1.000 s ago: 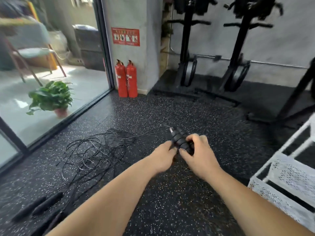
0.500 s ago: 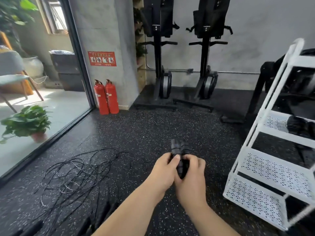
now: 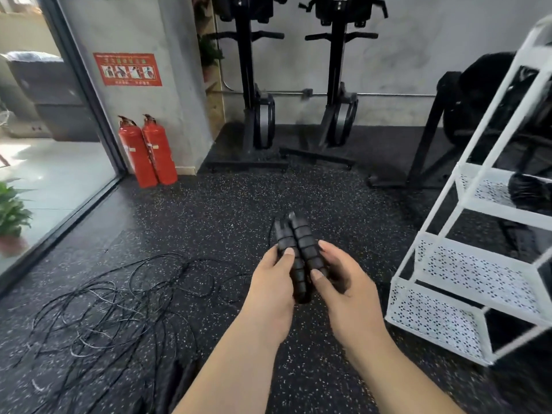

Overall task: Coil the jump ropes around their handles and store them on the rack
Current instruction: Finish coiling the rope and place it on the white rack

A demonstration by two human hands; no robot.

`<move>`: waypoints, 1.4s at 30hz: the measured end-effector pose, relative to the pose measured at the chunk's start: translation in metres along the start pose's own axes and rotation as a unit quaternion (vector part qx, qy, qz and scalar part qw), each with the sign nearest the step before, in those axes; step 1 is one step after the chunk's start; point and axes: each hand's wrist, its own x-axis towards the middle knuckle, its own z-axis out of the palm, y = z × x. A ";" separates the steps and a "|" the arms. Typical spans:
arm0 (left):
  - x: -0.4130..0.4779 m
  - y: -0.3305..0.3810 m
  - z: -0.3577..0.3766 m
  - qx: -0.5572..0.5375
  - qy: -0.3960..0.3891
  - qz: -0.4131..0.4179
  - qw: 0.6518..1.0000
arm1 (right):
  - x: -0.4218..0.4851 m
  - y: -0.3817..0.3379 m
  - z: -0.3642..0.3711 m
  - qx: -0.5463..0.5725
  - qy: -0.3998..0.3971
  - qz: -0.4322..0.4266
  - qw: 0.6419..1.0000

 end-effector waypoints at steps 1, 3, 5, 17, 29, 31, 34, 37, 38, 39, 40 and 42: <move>-0.003 0.000 0.004 -0.005 -0.001 0.003 1.000 | -0.003 0.000 -0.003 0.022 0.004 0.016 1.000; -0.008 0.000 0.011 0.001 -0.003 0.006 1.000 | -0.009 -0.001 -0.011 0.031 0.006 0.038 0.999; -0.014 -0.001 0.014 0.026 0.001 0.012 1.000 | -0.013 -0.003 -0.017 0.003 -0.001 0.040 0.999; -0.071 0.001 -0.010 0.102 0.039 0.066 0.992 | -0.023 -0.021 -0.029 -0.109 -0.155 -0.002 0.982; -0.066 -0.013 -0.010 0.329 0.044 0.064 0.941 | -0.026 -0.010 -0.033 -0.217 -0.166 -0.029 0.962; -0.063 -0.019 -0.008 0.365 0.049 0.079 0.926 | -0.028 -0.009 -0.033 -0.221 -0.154 -0.036 0.963; -0.058 -0.021 -0.011 0.402 0.056 0.095 0.909 | -0.031 -0.009 -0.028 -0.237 -0.148 -0.054 0.959; -0.055 -0.017 -0.017 0.419 0.055 0.106 0.900 | -0.031 -0.011 -0.018 -0.244 -0.152 -0.061 0.956; -0.055 -0.013 -0.021 0.436 0.055 0.108 0.892 | -0.029 -0.012 -0.017 -0.249 -0.166 -0.055 0.953; -0.054 -0.008 -0.026 0.460 0.053 0.109 0.879 | -0.024 -0.013 -0.018 -0.256 -0.193 -0.043 0.946; -0.053 -0.003 -0.032 0.489 0.049 0.108 0.864 | -0.019 -0.016 -0.020 -0.266 -0.227 -0.032 0.936; -0.051 0.011 -0.047 0.553 0.034 0.108 0.825 | -0.008 -0.022 -0.028 -0.314 -0.255 -0.043 0.913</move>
